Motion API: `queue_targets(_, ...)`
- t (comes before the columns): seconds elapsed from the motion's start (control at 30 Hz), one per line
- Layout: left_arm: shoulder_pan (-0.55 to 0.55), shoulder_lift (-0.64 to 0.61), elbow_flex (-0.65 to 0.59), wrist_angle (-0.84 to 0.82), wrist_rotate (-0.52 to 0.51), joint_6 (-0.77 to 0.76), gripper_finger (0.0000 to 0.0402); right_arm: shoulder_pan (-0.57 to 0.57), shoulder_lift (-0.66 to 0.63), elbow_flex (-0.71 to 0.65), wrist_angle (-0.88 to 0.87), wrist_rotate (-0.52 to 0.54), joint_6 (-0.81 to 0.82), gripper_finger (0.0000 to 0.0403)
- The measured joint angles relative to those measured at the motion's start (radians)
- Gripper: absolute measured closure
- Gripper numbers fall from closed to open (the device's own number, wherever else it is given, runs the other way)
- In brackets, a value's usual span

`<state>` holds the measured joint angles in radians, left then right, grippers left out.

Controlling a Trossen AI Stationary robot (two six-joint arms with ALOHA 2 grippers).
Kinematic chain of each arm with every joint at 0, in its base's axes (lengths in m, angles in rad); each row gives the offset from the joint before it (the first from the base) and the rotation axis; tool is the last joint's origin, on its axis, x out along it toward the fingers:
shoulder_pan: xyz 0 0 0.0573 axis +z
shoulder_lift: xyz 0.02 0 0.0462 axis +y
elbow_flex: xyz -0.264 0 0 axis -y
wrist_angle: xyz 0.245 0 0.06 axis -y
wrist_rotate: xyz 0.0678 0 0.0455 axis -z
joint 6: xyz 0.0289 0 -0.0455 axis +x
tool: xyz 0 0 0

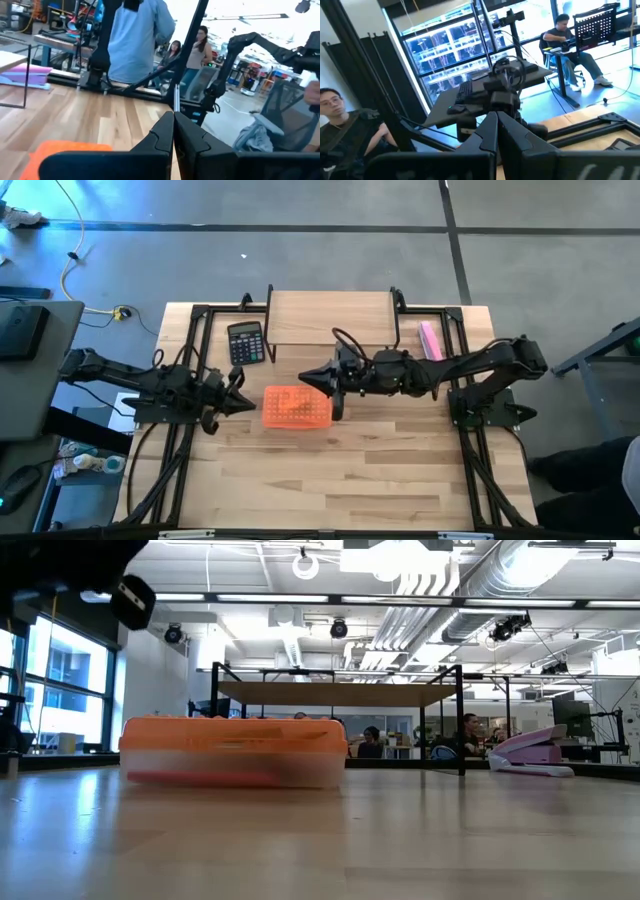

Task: Pack school essentials
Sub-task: Return to Home Position

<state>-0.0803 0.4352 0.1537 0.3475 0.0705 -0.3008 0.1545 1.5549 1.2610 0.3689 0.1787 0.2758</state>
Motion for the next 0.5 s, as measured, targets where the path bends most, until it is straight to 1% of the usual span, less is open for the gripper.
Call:
queue_targets(0.13, 0.047, -0.035, -0.069, 0.016, 0.023, -0.01, 0.0401, -0.001, -0.02, 0.0, -0.016, 0.001, -0.005, 0.0402)
queue_targets(0.23, 0.079, -0.062, -0.09, 0.016, 0.045, -0.011, 0.0401, -0.001, -0.058, 0.0, -0.071, 0.002, -0.02, 0.0402)
queue_targets(0.4, 0.143, -0.107, -0.095, -0.016, 0.121, -0.026, 0.0401, -0.001, -0.174, 0.0, -0.215, 0.003, -0.07, 0.0402)
queue_targets(0.5, 0.182, -0.135, -0.095, -0.071, 0.132, -0.022, 0.0401, 0.0, -0.264, 0.0, -0.312, 0.011, -0.121, 0.0402)
